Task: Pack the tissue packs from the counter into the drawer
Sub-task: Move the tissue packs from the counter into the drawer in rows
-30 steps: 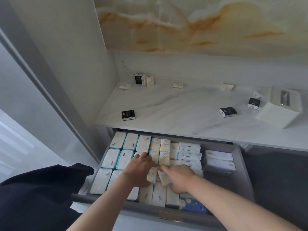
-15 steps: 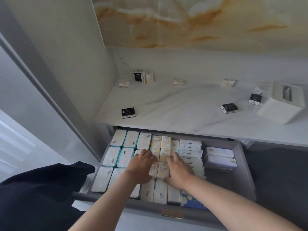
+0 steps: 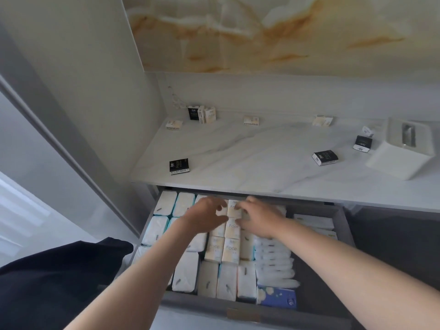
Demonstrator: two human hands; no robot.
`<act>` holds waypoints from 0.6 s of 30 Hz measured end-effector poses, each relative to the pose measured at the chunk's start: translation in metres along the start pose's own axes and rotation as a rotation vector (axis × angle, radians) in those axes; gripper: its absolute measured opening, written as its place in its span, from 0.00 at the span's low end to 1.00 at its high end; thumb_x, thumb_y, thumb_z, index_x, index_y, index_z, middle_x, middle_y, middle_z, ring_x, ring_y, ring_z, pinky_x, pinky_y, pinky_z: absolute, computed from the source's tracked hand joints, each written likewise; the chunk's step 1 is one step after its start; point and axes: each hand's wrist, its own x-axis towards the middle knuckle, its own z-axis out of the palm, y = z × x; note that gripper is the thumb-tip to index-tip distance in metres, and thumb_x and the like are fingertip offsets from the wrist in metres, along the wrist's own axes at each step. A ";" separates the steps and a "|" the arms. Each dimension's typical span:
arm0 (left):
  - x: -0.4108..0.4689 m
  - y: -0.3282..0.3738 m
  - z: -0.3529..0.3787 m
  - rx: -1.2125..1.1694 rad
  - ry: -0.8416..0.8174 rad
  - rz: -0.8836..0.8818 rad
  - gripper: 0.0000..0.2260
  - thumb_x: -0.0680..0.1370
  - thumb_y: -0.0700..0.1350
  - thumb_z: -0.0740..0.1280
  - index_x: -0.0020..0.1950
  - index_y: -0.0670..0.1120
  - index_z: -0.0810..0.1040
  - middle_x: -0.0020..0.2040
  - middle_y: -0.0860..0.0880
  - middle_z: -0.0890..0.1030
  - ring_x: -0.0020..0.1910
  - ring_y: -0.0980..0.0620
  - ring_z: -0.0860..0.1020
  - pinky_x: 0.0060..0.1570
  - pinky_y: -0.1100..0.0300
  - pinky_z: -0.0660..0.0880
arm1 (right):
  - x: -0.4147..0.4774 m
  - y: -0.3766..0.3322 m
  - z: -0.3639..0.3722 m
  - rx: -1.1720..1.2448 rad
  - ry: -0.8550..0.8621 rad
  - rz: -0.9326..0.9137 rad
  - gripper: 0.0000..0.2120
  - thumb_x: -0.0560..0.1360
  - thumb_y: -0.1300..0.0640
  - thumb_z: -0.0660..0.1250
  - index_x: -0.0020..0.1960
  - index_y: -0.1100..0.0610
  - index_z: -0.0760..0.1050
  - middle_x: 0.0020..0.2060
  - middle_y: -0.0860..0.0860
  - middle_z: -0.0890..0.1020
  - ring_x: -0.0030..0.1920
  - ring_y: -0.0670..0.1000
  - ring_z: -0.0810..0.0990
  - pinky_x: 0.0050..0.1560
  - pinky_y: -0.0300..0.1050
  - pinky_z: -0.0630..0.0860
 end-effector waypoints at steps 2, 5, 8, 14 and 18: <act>0.018 0.008 -0.017 -0.030 0.081 0.002 0.15 0.76 0.51 0.69 0.62 0.51 0.76 0.55 0.52 0.79 0.47 0.54 0.76 0.51 0.59 0.74 | 0.012 0.003 -0.023 0.019 0.056 -0.015 0.21 0.78 0.43 0.64 0.69 0.47 0.70 0.62 0.46 0.71 0.59 0.50 0.76 0.55 0.48 0.74; 0.049 0.019 -0.043 -0.043 0.157 -0.003 0.14 0.77 0.50 0.67 0.62 0.51 0.75 0.53 0.53 0.79 0.47 0.54 0.76 0.47 0.60 0.72 | 0.032 0.012 -0.056 0.015 0.137 -0.022 0.18 0.78 0.46 0.63 0.67 0.47 0.71 0.60 0.46 0.73 0.59 0.50 0.76 0.56 0.46 0.73; 0.084 0.025 -0.065 -0.018 0.221 -0.012 0.14 0.77 0.50 0.67 0.62 0.51 0.75 0.53 0.53 0.79 0.47 0.53 0.76 0.48 0.59 0.72 | 0.057 0.024 -0.086 -0.034 0.168 -0.015 0.18 0.79 0.47 0.63 0.68 0.48 0.71 0.62 0.47 0.72 0.59 0.50 0.76 0.56 0.45 0.73; 0.163 0.020 -0.096 0.113 0.301 -0.102 0.17 0.78 0.50 0.63 0.67 0.54 0.70 0.60 0.49 0.75 0.62 0.48 0.71 0.60 0.50 0.72 | 0.132 0.051 -0.125 -0.139 0.175 0.024 0.21 0.79 0.51 0.62 0.72 0.51 0.67 0.67 0.52 0.68 0.66 0.56 0.70 0.61 0.48 0.71; 0.213 -0.003 -0.115 0.255 0.364 -0.224 0.20 0.79 0.49 0.61 0.71 0.52 0.66 0.65 0.46 0.70 0.66 0.45 0.67 0.61 0.50 0.69 | 0.190 0.074 -0.137 -0.201 0.187 0.056 0.24 0.78 0.56 0.62 0.74 0.54 0.65 0.68 0.55 0.66 0.68 0.57 0.67 0.64 0.52 0.70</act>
